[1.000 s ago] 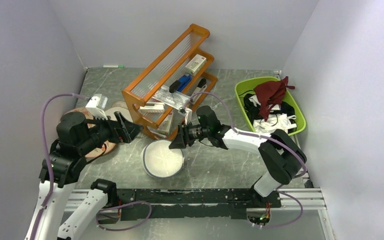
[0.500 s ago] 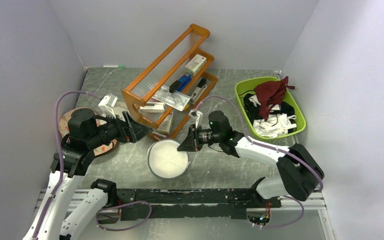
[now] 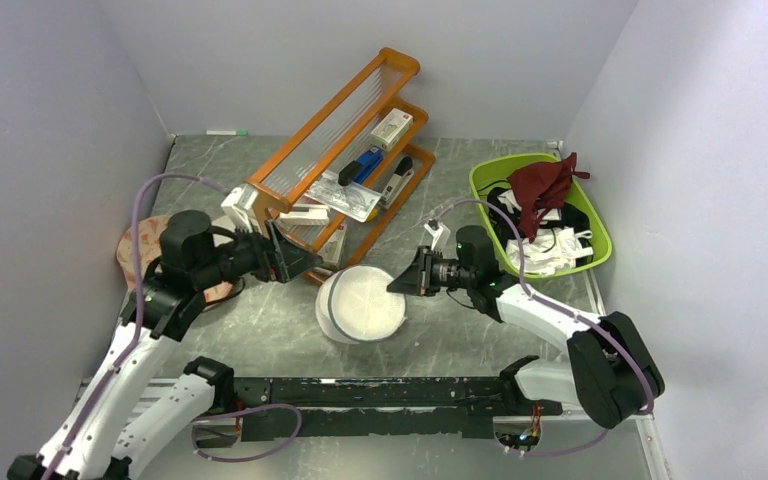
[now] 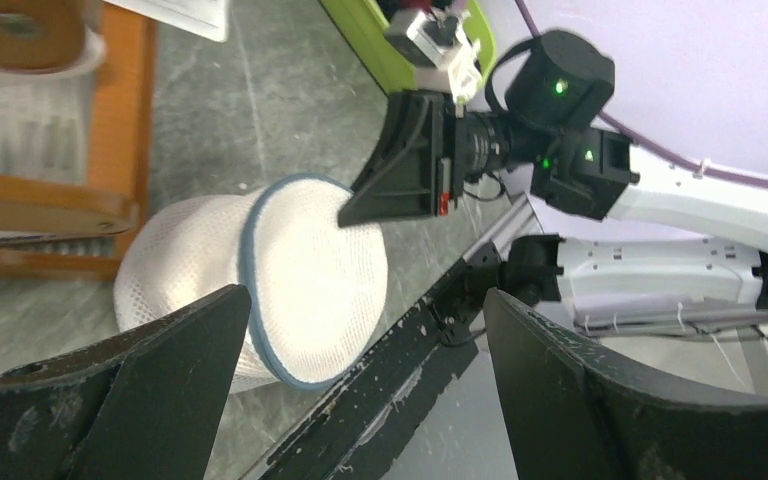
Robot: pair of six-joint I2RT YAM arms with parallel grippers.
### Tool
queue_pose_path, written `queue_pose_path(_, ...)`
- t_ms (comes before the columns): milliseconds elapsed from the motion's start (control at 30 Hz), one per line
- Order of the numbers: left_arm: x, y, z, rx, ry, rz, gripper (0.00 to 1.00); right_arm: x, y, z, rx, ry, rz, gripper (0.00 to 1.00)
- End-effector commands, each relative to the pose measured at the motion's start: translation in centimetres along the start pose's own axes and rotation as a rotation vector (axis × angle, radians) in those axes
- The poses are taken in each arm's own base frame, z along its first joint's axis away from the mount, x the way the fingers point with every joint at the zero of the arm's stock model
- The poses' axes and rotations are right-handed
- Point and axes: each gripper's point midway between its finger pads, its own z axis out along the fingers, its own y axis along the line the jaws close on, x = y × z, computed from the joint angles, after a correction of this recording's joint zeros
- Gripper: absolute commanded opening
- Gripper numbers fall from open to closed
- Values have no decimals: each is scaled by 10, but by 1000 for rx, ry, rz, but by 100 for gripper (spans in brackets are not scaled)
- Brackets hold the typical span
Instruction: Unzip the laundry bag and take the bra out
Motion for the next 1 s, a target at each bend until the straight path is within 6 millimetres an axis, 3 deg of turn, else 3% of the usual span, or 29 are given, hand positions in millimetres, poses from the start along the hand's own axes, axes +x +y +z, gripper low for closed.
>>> queue_pose_path(0,-4,-16,24,45,4,62,98,-11,-6,-10,33,-55,28,8)
queue_pose_path(200,5,-33,51,0,54,179,97,-19,-10,-23,85,-107,45,8)
queue_pose_path(367,50,-58,86,-16,147,287,96,-30,-14,-37,141,-158,38,8)
queue_pose_path(567,99,-80,109,-156,194,481,95,-30,-13,-40,132,-169,45,8)
queue_pose_path(833,167,-65,132,-397,308,722,89,-29,-10,-42,112,-174,46,8)
queue_pose_path(967,184,-50,143,-525,340,822,83,-26,-7,-44,99,-180,44,8)
